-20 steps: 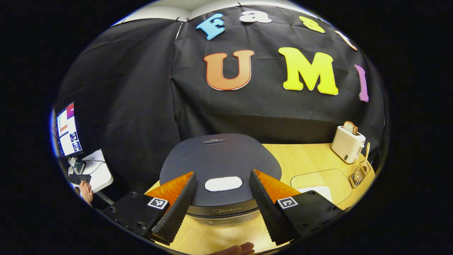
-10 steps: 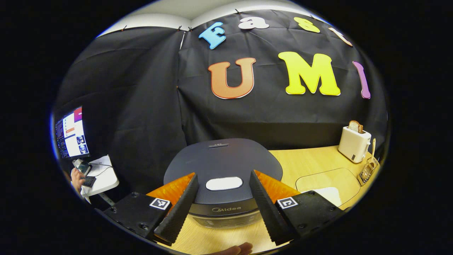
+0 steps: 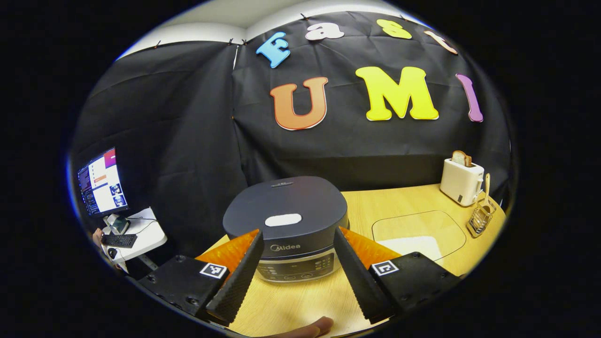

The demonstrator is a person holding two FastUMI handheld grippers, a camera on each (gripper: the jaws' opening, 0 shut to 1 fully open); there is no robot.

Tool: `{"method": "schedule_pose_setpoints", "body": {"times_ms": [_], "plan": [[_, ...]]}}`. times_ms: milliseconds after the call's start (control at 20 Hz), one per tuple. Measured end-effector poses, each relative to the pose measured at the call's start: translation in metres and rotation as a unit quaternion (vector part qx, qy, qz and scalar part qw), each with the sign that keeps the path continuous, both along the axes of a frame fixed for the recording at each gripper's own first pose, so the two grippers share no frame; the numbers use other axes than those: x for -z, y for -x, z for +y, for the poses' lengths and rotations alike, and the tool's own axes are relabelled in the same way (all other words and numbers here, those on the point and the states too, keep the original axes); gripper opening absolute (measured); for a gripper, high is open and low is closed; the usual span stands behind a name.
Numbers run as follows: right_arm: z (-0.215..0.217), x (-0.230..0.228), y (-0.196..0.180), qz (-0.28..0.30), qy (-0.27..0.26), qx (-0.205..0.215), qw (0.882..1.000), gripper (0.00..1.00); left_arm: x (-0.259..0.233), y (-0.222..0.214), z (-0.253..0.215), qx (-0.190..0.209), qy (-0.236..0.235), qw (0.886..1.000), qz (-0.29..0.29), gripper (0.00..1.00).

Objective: Close the left gripper, press the button to open the rice cooker; take a wooden spoon from the chopstick holder with the right hand, scoop a spoonful of rice and pour it into the rice cooker, then put the wooden spoon back into the chopstick holder.

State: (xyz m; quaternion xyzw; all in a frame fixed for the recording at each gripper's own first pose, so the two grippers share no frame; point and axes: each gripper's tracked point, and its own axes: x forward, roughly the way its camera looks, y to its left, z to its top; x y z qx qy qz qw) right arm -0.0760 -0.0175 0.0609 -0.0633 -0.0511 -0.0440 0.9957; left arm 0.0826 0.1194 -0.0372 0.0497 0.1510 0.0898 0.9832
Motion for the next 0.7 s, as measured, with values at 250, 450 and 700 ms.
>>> {"method": "schedule_pose_setpoints", "body": {"times_ms": [250, 450, 700], "plan": [[-0.001, -0.003, 0.007, 0.006, 0.002, 0.026, 1.000, 0.93, -0.015, 0.042, -0.027, 0.028, 0.001, 0.998, -0.048, 0.95], [0.000, 0.001, 0.015, 0.012, 0.009, 0.043, 0.999, 0.97, -0.021, 0.069, -0.052, 0.057, -0.012, 0.996, -0.071, 0.96], [-0.011, -0.003, 0.040, -0.006, 0.005, 0.071, 0.997, 0.95, -0.035, 0.094, -0.094, 0.114, 0.000, 0.989, -0.096, 0.96]]}}
